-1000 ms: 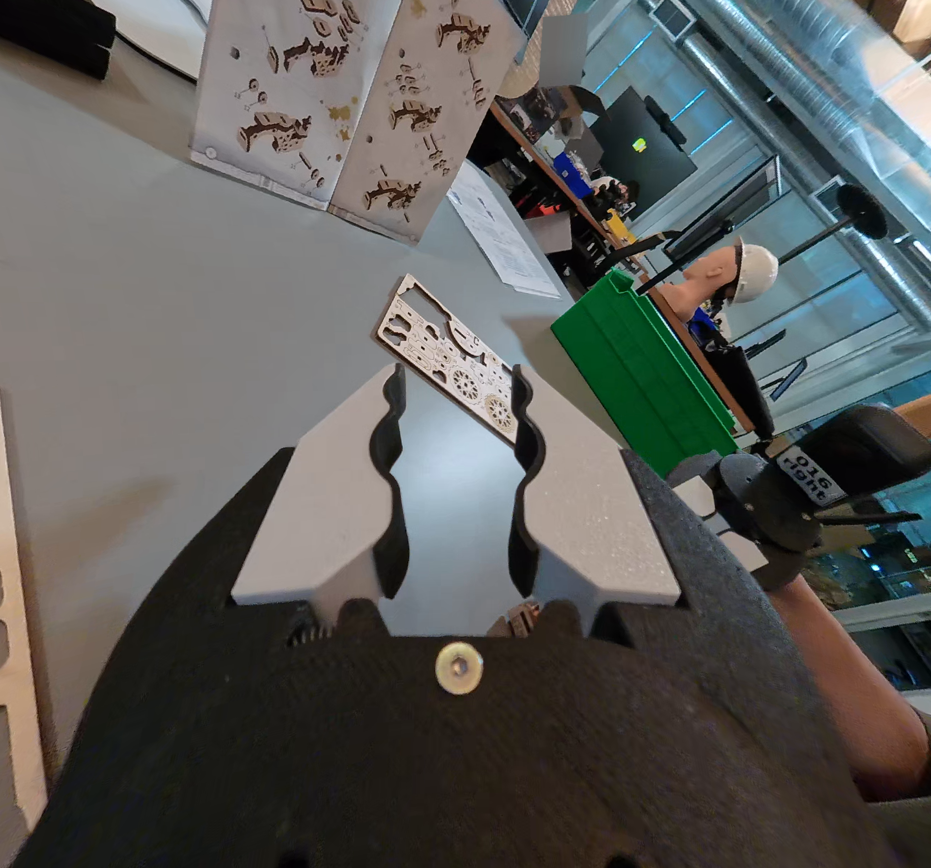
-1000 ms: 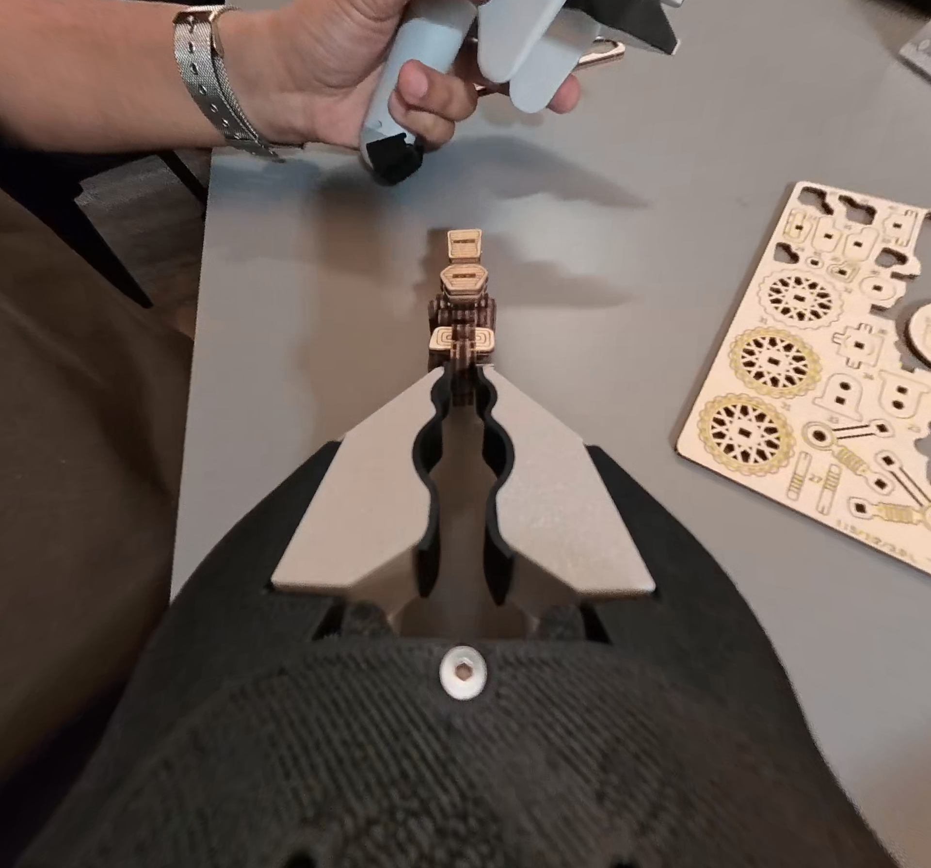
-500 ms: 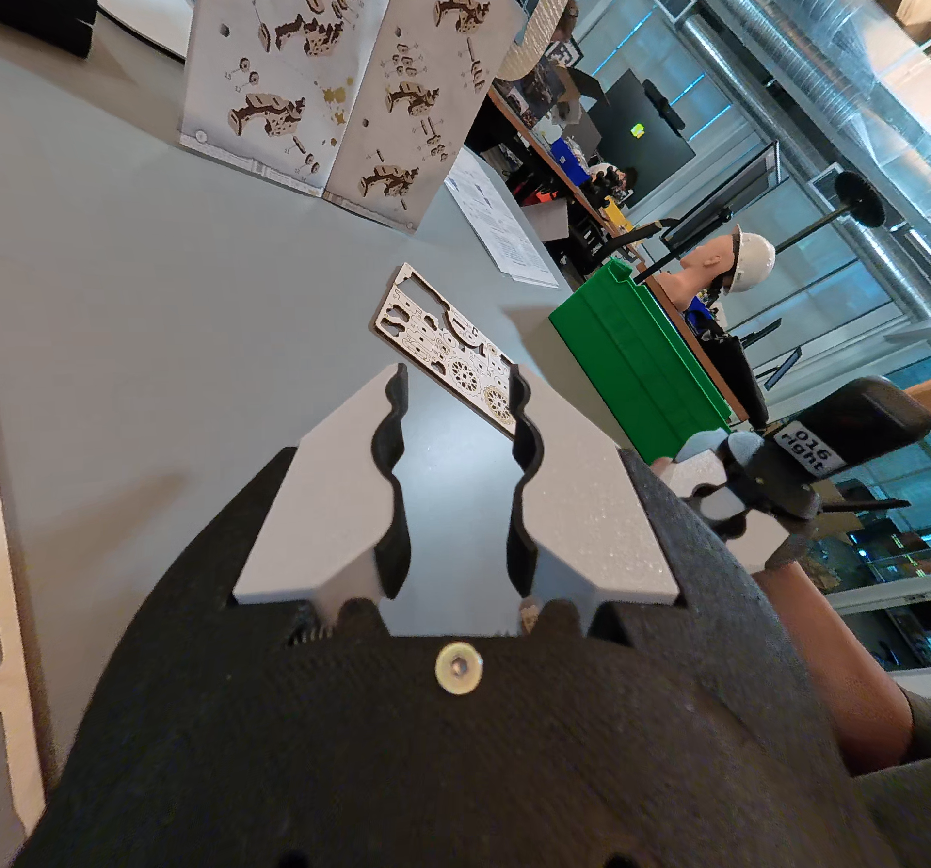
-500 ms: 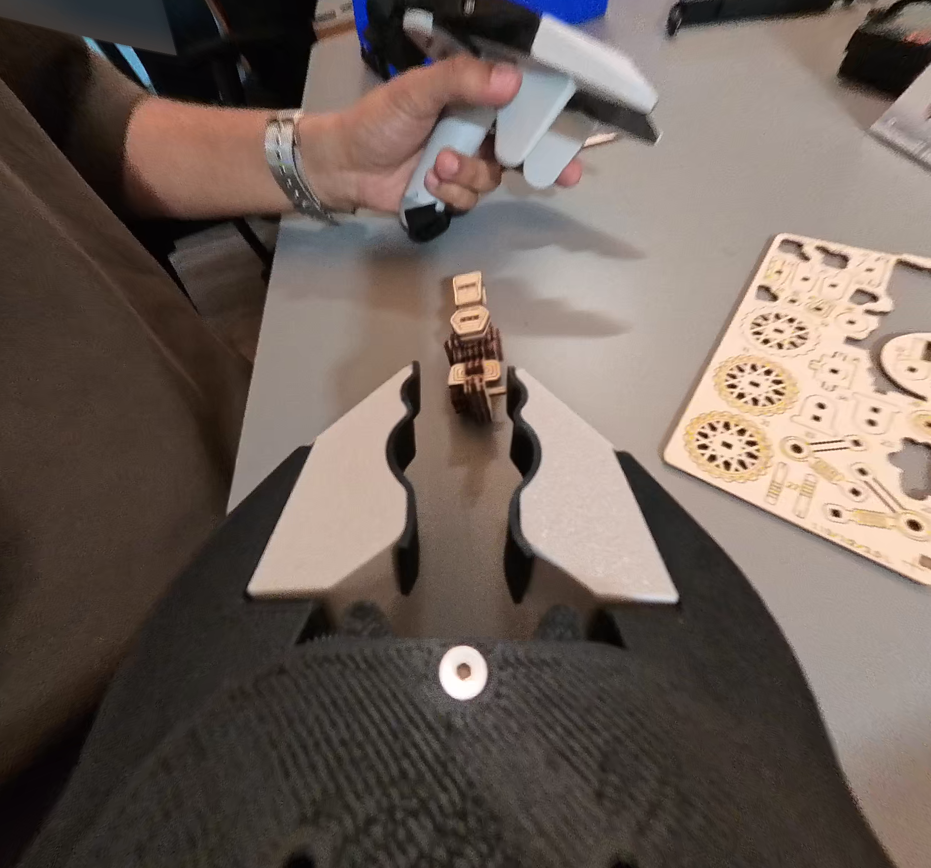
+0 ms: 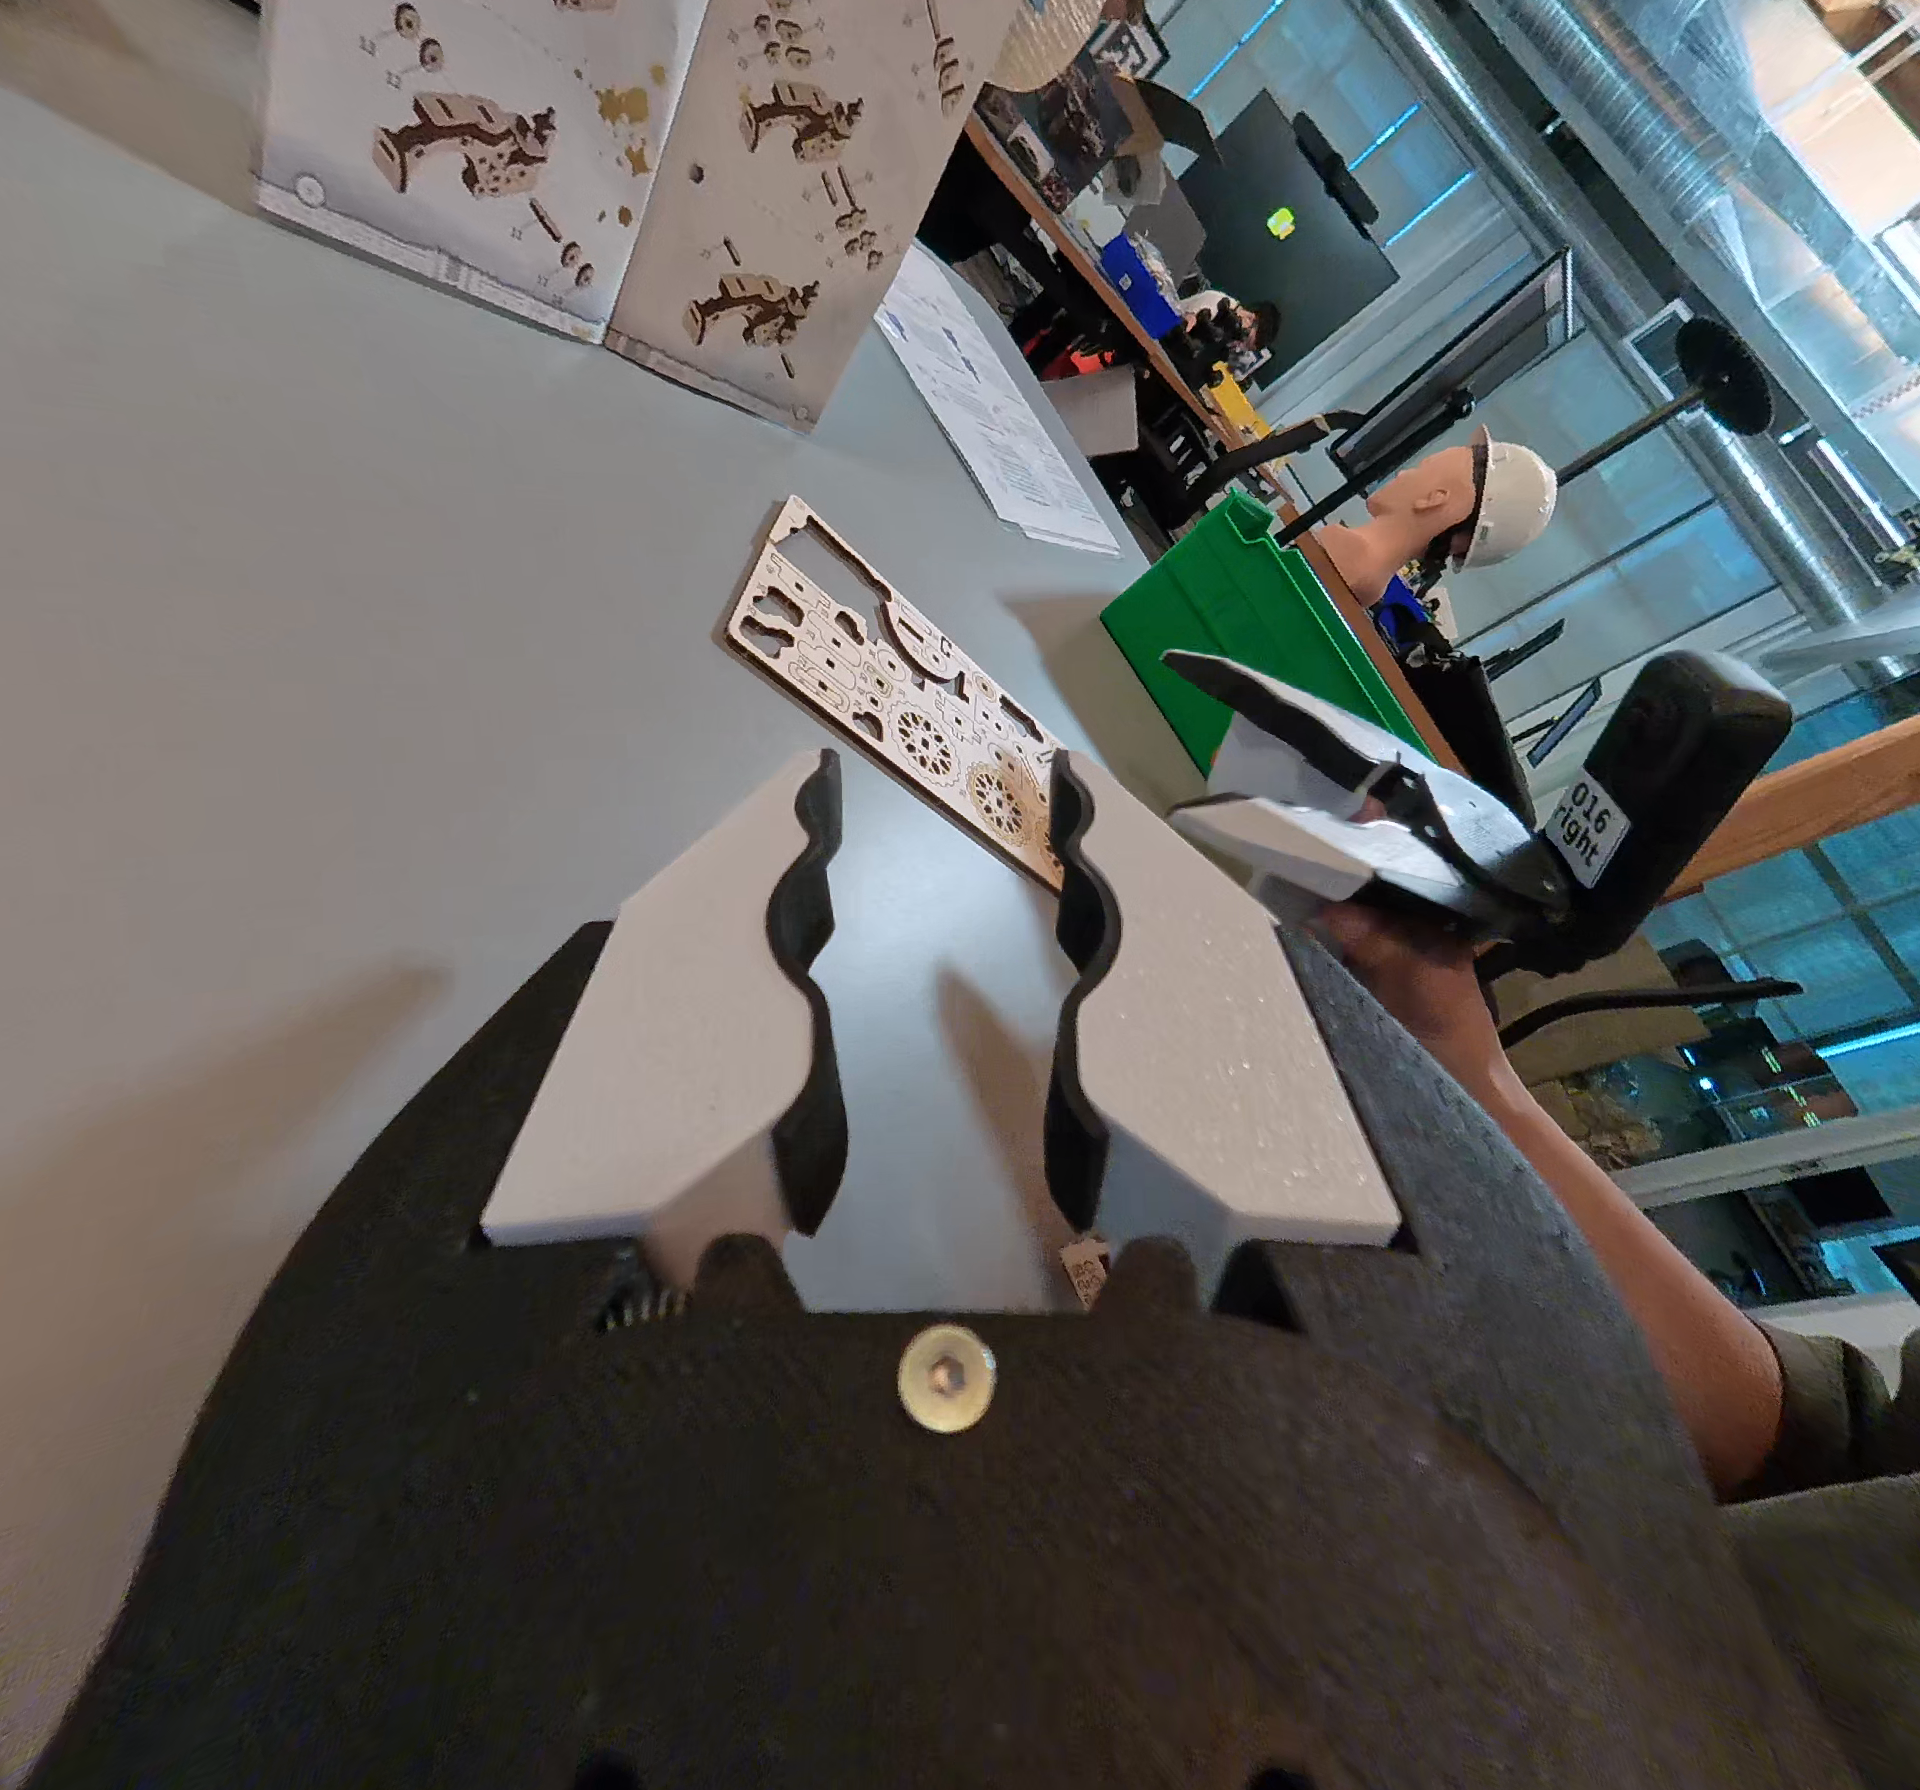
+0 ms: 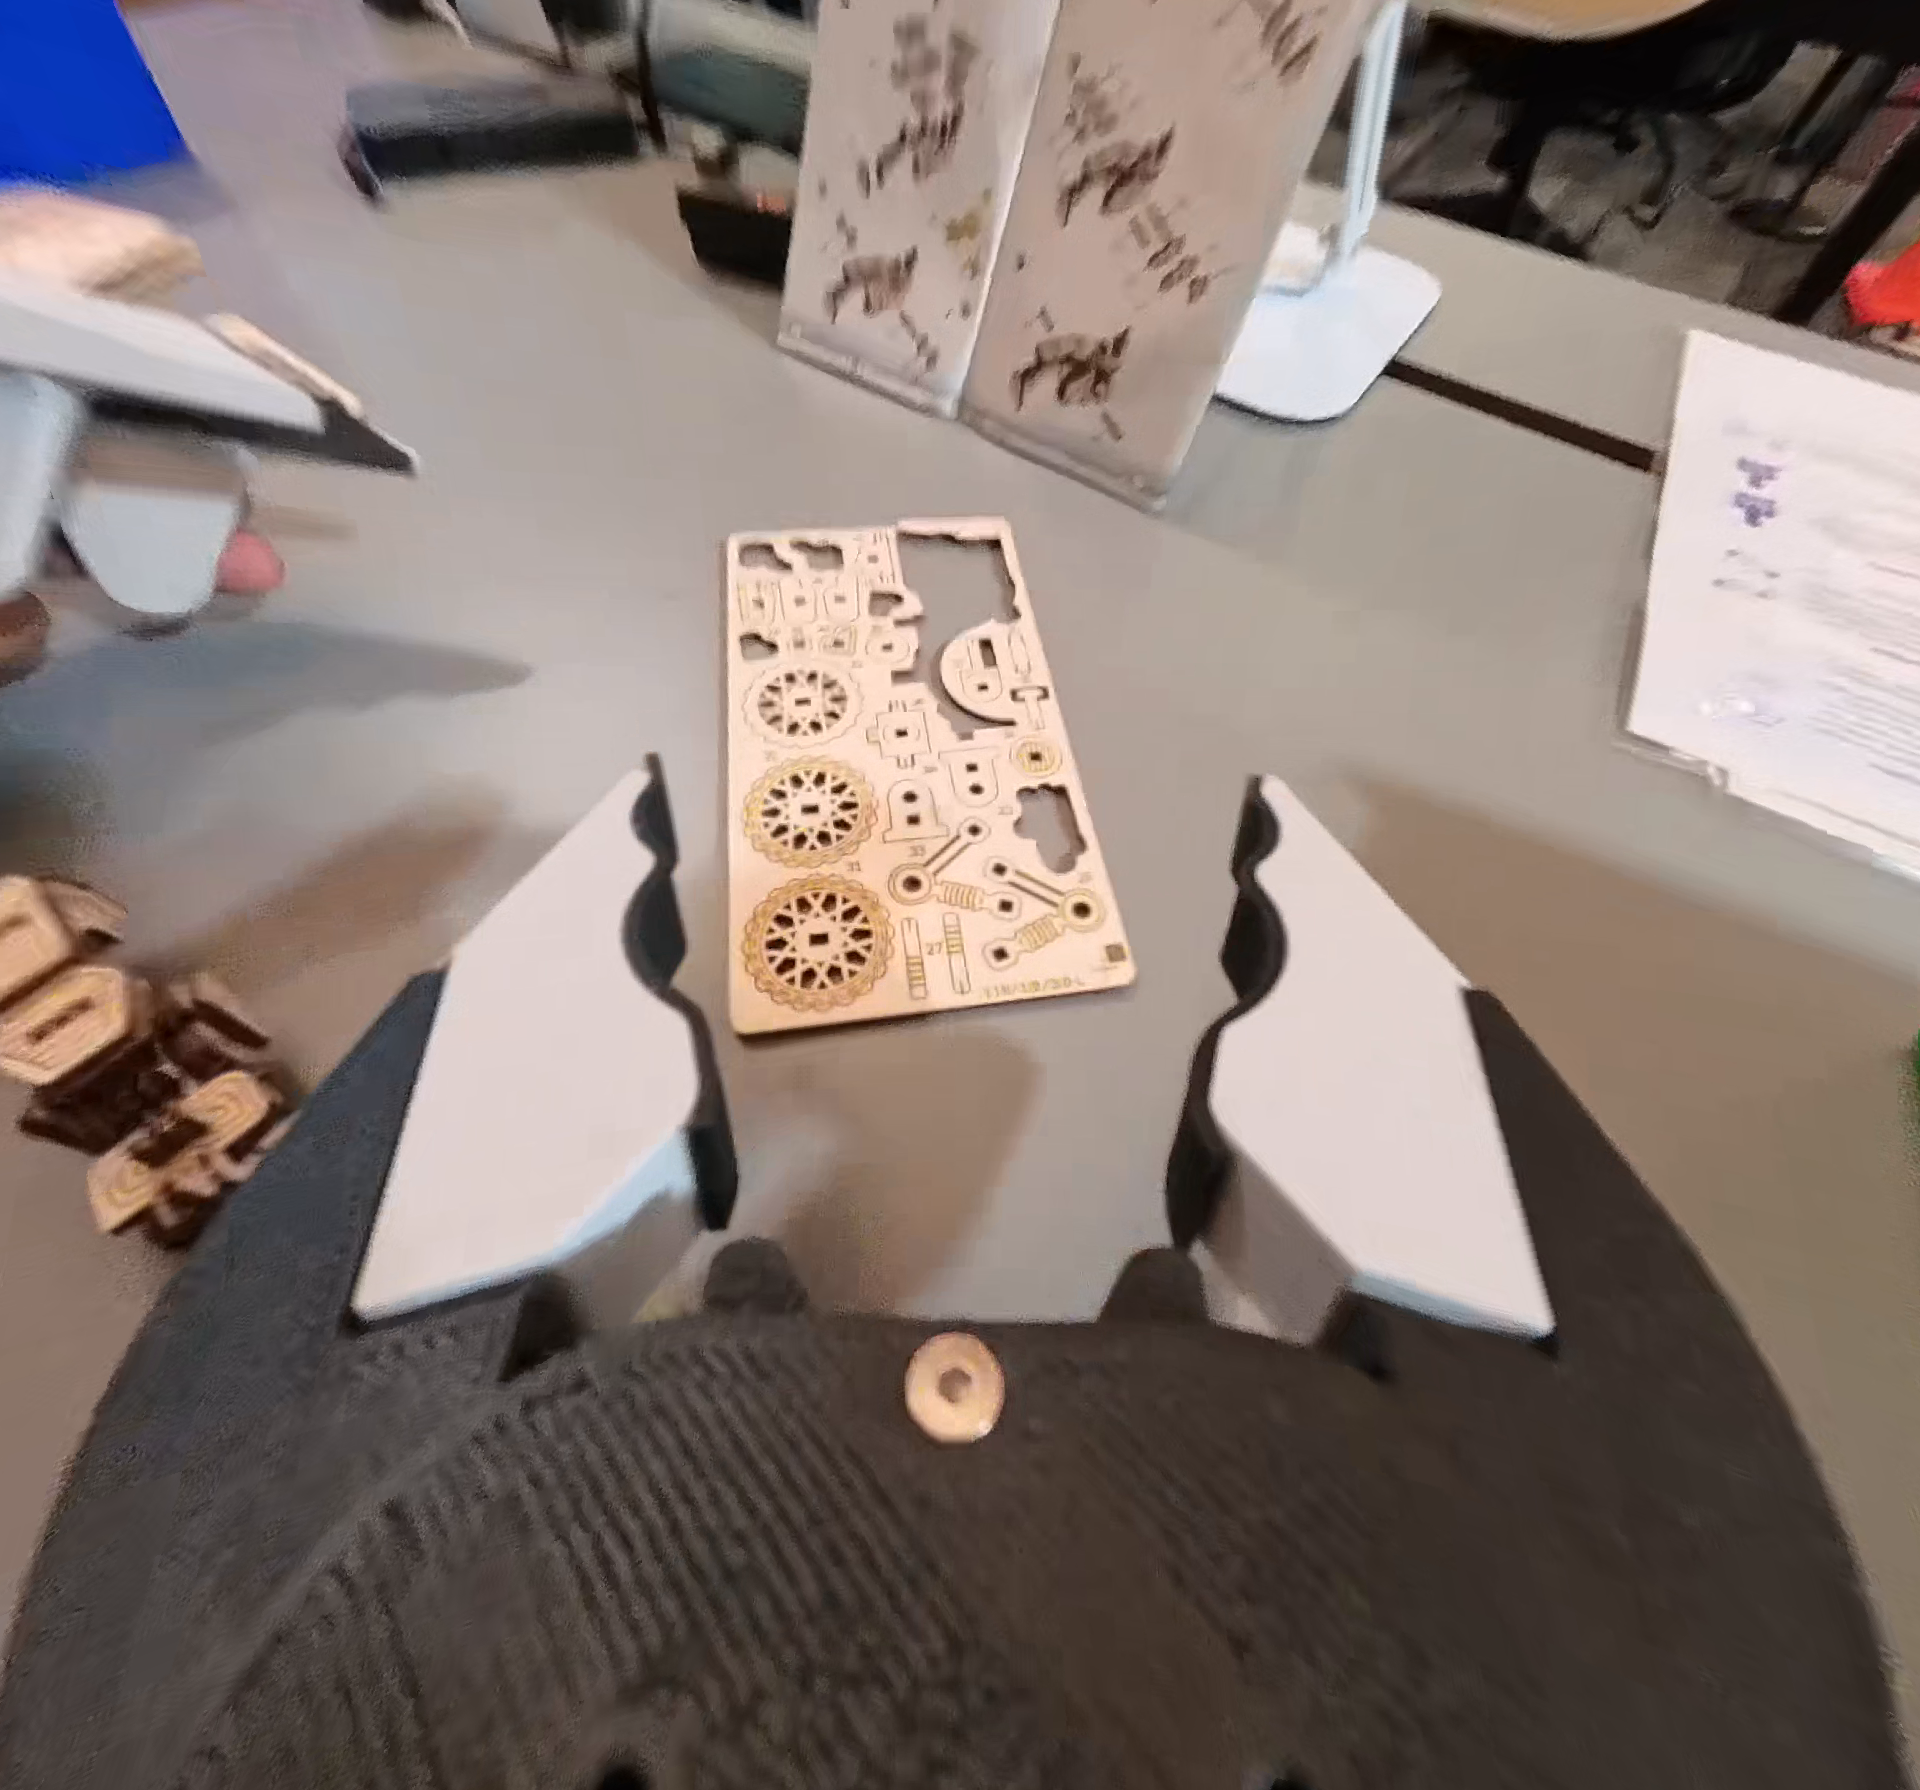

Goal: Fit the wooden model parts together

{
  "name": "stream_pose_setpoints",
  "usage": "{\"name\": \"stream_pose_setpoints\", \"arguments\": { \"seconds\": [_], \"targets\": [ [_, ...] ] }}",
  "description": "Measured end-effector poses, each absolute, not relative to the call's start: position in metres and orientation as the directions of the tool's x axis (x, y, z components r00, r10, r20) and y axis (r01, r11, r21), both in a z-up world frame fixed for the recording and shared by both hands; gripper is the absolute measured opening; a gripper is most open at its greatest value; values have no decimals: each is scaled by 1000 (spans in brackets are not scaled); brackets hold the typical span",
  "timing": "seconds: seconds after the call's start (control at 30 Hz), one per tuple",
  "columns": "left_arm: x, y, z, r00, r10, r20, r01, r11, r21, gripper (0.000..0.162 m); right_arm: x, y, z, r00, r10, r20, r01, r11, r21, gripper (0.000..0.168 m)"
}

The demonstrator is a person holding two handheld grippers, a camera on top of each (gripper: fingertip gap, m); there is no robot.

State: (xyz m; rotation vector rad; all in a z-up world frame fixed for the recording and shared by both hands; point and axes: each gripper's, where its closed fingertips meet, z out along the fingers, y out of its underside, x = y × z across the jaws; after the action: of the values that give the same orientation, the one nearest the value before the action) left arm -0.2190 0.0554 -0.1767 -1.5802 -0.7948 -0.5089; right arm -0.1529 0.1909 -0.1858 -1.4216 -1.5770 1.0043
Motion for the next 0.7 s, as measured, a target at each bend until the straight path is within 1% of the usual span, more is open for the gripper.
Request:
{"name": "stream_pose_setpoints", "arguments": {
  "seconds": [0.03, 0.13, 0.2, 0.27, 0.3, 0.33, 0.37, 0.43, 0.47, 0.57, 0.63, 0.7],
  "targets": [
    [-218, 56, -177, 670, 201, 715, 734, -35, -678, 38, -156, 189, -194, -72, 994, 78, 430, 102, -897, 113],
    [-213, 59, -178, 673, 191, 714, 734, -51, -678, 38, -165, 188, -218, -76, 984, 162, 554, 177, -814, 118],
    [-210, 60, -178, 674, 181, 717, 735, -60, -676, 38, -170, 187, -233, -91, 984, 150, 625, 174, -761, 116],
    [-206, 63, -179, 676, 170, 717, 735, -78, -674, 38, -175, 179, -240, -130, 991, 38, 661, 115, -741, 99],
    [-204, 65, -180, 674, 161, 721, 737, -88, -670, 39, -177, 178, -240, -133, 991, -13, 665, 80, -742, 95],
    [-202, 67, -181, 670, 153, 727, 742, -97, -663, 39, -179, 180, -238, -123, 992, -38, 660, 54, -750, 78],
    [-201, 68, -181, 665, 146, 732, 747, -104, -657, 39, -178, 181, -236, -119, 991, -60, 654, 33, -756, 71],
    [-200, 68, -182, 664, 143, 734, 748, -111, -655, 40, -174, 164, -236, -217, 959, -185, 669, 8, -743, 57],
    [-199, 68, -182, 667, 144, 732, 745, -115, -657, 41, -173, 163, -236, -210, 950, -232, 680, -28, -733, 50],
    [-199, 66, -185, 672, 164, 722, 740, -127, -660, 42, -173, 164, -228, -189, 937, -293, 654, -102, -750, 28],
    [-200, 66, -186, 674, 174, 718, 738, -128, -662, 42, -172, 161, -226, -183, 917, -356, 657, -155, -738, 56],
    [-200, 66, -188, 664, 181, 726, 747, -133, -651, 42, -174, 155, -220, -173, 898, -404, 636, -211, -742, 87]
  ]
}}
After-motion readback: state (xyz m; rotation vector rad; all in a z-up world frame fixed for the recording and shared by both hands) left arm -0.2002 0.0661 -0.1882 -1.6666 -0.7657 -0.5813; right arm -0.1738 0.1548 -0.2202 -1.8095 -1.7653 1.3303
